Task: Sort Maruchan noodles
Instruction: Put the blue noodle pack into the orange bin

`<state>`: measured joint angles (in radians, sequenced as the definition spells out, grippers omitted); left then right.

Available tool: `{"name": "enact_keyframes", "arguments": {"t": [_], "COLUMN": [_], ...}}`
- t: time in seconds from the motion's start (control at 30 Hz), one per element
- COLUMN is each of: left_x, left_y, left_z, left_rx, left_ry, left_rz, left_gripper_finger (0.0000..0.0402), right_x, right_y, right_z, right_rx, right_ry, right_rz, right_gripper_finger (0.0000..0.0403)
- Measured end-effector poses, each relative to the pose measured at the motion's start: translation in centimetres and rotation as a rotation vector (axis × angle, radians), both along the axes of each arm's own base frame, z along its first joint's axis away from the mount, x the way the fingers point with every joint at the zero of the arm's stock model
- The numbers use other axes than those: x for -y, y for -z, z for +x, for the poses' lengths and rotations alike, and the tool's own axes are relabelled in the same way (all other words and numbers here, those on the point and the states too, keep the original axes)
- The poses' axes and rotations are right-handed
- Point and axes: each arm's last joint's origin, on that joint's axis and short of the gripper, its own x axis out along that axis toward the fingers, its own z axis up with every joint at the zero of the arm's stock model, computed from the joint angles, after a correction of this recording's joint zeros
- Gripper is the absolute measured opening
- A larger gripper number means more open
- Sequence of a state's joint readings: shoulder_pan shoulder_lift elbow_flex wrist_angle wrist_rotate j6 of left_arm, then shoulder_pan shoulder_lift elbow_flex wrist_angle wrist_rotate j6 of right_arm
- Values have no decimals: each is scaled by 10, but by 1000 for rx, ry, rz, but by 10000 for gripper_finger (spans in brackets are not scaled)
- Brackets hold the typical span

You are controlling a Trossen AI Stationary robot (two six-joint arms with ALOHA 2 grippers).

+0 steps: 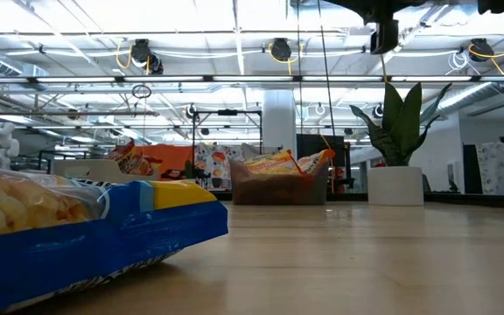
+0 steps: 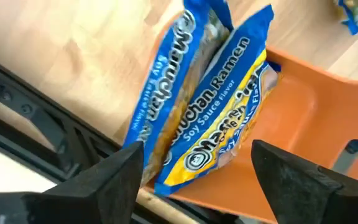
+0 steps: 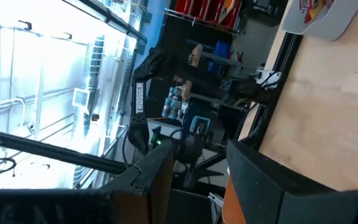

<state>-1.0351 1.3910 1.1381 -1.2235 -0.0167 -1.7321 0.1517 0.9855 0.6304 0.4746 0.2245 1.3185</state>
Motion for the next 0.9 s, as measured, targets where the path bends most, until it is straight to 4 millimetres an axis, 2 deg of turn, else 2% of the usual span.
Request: {"name": "enact_keyframes", "arguments": {"t": [0.3, 0.6, 0.9], "left_x": [-22, -20, -17], "left_y": [-20, -23, -28], "left_z": [4, 20, 35], "left_rx": [127, 223, 309], "left_ry": [-46, -6, -38], "left_rz": [-24, -104, -195], "left_gripper_finger": [301, 301, 301], "right_x": [-19, -57, -88], "right_y": [1, 7, -7], "right_z": [-4, -6, 9], "right_rx": [-3, -18, -21], "right_ry": [72, 34, -4], "right_rz": [-10, -23, -95], "right_gripper_finger": [146, 146, 146]}}
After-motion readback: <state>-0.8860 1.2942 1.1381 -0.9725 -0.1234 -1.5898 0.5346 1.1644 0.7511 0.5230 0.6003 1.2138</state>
